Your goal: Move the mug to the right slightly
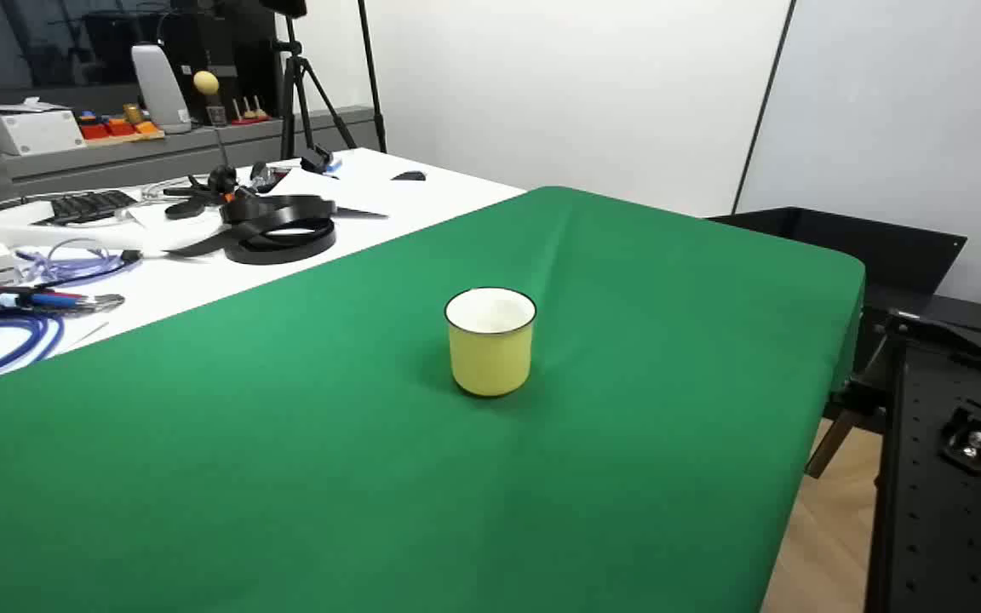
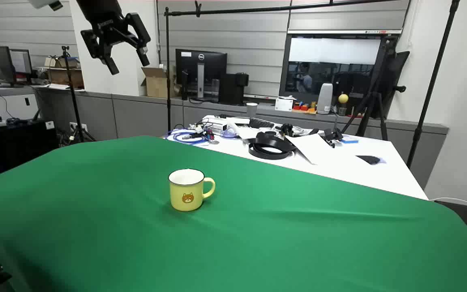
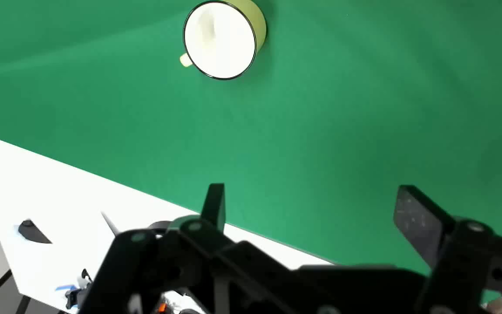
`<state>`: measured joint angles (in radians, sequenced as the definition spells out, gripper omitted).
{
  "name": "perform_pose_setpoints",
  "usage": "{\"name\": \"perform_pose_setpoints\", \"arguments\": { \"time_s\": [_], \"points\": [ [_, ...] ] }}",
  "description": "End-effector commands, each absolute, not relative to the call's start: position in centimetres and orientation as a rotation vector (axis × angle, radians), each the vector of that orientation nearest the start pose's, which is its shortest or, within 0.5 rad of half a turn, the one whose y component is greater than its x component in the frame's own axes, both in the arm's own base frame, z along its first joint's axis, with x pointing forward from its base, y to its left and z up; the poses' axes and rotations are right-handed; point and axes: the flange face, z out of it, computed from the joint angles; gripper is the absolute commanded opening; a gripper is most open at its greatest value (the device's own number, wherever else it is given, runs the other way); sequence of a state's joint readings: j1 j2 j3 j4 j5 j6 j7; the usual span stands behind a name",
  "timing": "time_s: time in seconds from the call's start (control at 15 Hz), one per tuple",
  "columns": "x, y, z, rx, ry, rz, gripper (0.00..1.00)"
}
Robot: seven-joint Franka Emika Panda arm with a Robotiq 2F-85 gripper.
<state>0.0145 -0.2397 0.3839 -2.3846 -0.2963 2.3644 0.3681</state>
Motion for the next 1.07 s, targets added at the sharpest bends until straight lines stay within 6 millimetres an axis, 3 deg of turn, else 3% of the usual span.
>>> {"name": "perform_pose_setpoints", "arguments": {
  "time_s": [0.0, 0.87, 1.0],
  "points": [
    [44.58, 18.75, 42.79, -3.306, -0.368, -0.497, 1.0],
    [44.58, 18.75, 42.8, -3.306, -0.368, -0.497, 1.0],
    [45.44, 18.09, 42.38, -3.249, -0.376, -0.49, 1.0]
  ]
}}
